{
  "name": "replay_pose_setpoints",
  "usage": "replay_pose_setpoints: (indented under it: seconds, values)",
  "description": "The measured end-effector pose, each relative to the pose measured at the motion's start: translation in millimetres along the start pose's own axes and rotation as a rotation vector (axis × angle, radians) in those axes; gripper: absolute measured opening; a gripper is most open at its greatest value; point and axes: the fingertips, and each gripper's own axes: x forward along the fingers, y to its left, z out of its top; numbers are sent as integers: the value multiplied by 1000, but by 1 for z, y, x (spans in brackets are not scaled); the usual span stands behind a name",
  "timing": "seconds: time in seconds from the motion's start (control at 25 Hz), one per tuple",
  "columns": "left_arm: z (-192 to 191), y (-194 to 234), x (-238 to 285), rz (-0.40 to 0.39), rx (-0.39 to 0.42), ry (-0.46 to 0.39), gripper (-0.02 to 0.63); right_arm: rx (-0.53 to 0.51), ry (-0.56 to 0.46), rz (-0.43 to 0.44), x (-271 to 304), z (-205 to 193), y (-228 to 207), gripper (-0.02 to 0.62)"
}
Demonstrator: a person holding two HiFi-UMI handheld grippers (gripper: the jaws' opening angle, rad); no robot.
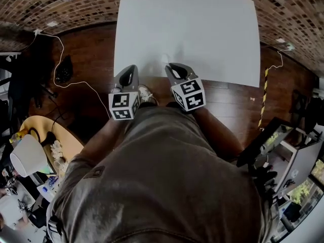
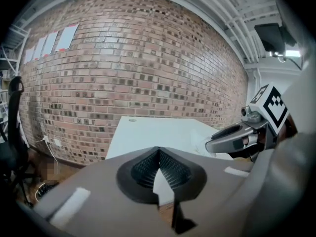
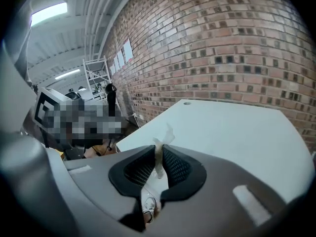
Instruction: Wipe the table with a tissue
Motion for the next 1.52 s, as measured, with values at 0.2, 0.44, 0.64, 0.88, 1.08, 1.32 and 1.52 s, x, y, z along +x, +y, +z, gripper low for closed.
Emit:
replay_pose_setpoints:
  seconds: [0.2,0.44,0.64,0.88,1.08,1.32,1.52]
  values:
    - [7,-57,-2,-5,39,-35,2,0,-69,-7,-49,-5,-22,61]
    - [13,-117,-13,-6,57,-68,2,-7,-161,-17,-110,-12,-43,61]
    - [20,-162,-27,5,53,-114,2,-4,-199,-20,-150,-27,-59,61]
    - [24,-195,-38,-14,25,-132,2,12,-255,-35,-181,-30,-65,61]
    - [26,-215,-33,-80,50,-128,2,27,-287,-75,-194,-27,-71,61]
    - [38,-218,-28,-101,61,-133,2,42,-307,-116,-205,-18,-81,61]
    - [43,-213,-30,-120,62,-134,2,44,-309,-139,-207,-13,-75,61]
